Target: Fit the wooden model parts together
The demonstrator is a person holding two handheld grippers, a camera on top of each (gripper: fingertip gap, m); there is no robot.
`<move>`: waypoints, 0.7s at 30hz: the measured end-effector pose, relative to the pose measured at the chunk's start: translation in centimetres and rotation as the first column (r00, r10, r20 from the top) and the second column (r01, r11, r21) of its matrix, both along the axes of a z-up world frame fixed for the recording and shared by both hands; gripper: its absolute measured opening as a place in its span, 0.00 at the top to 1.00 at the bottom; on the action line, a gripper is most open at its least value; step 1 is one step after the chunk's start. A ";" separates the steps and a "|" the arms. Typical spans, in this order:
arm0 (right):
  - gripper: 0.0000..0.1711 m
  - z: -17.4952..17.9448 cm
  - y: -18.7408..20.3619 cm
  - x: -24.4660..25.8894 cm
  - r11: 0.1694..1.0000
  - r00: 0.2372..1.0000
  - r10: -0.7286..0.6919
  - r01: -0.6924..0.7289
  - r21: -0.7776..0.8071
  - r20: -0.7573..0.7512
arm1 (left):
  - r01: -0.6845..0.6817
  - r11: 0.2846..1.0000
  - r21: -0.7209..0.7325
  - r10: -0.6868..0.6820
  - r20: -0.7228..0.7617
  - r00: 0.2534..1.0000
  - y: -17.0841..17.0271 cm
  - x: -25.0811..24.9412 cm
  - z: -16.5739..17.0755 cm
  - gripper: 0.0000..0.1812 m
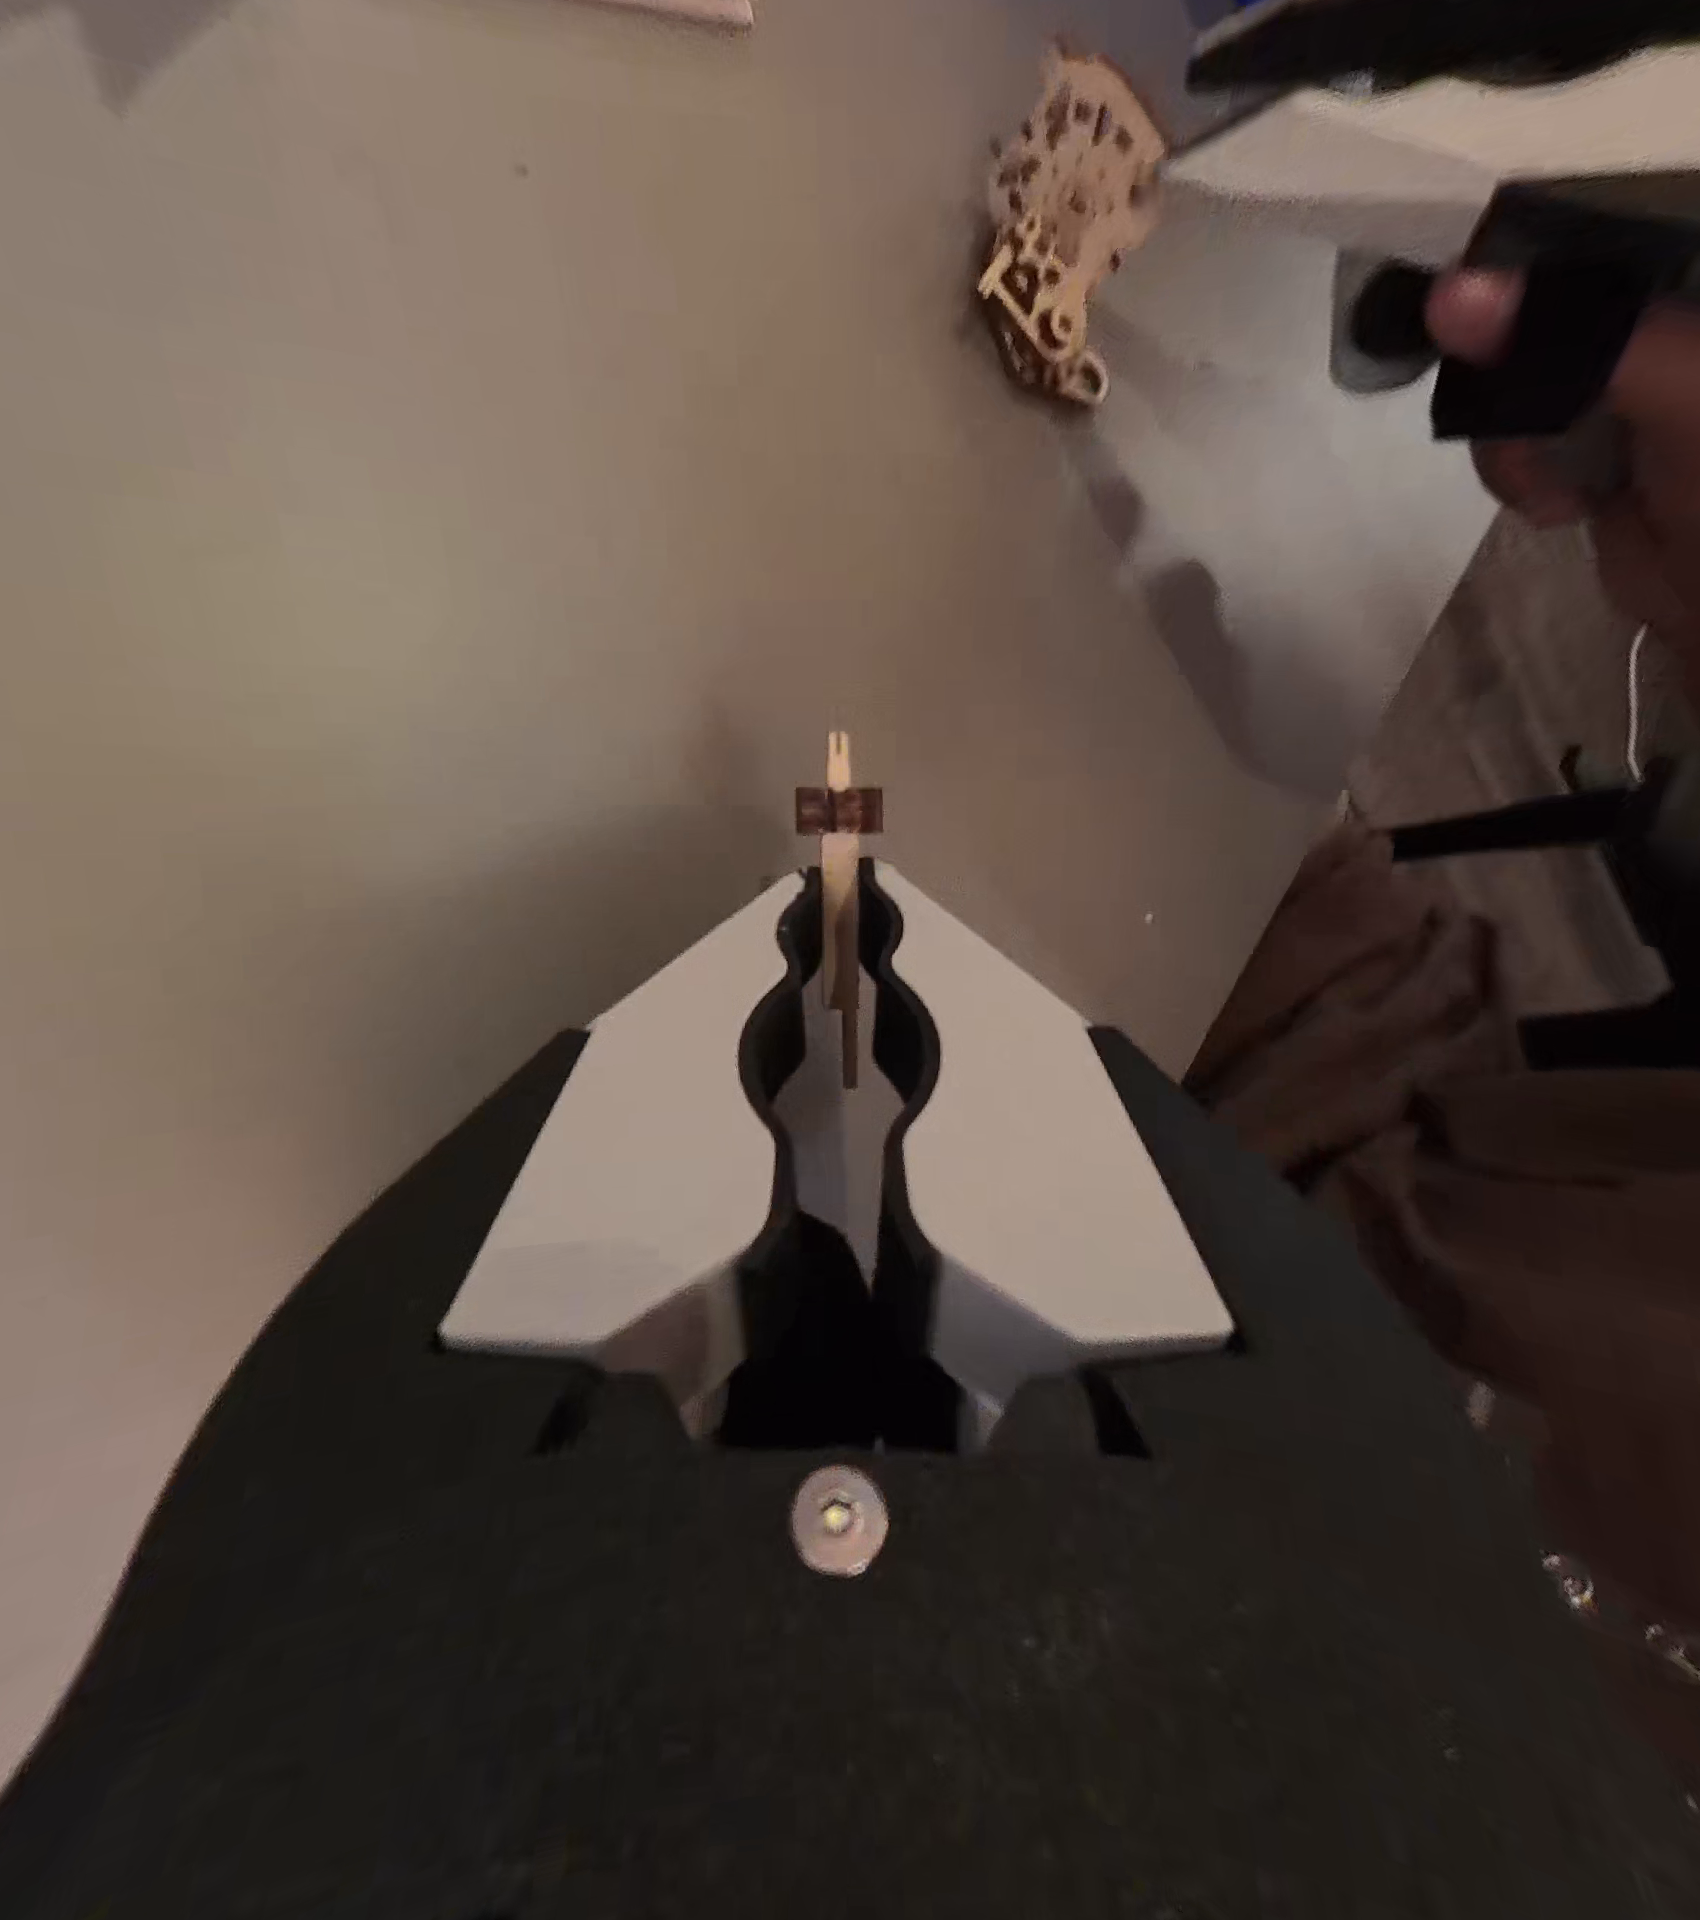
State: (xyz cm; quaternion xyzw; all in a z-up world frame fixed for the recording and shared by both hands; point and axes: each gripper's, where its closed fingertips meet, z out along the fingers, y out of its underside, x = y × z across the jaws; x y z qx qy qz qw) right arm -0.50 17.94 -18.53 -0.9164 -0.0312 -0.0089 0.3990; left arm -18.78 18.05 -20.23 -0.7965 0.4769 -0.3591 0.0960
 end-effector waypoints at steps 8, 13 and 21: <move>0.99 1.2 1.0 1.0 0.996 0.987 -0.056 0.065 0.059 -0.148 | 0.071 0.988 -0.135 -0.056 0.115 0.992 -2.7 0.7 0.1 0.98; 0.98 5.0 1.8 -3.1 0.967 0.724 0.165 0.016 0.255 -0.670 | 0.059 0.980 -0.190 -0.021 0.197 0.980 -2.2 1.7 1.2 0.89; 0.98 8.1 0.6 -12.2 0.885 0.309 0.464 -0.200 0.420 -0.830 | 0.064 0.972 -0.228 0.044 0.439 0.897 0.2 0.8 6.3 0.87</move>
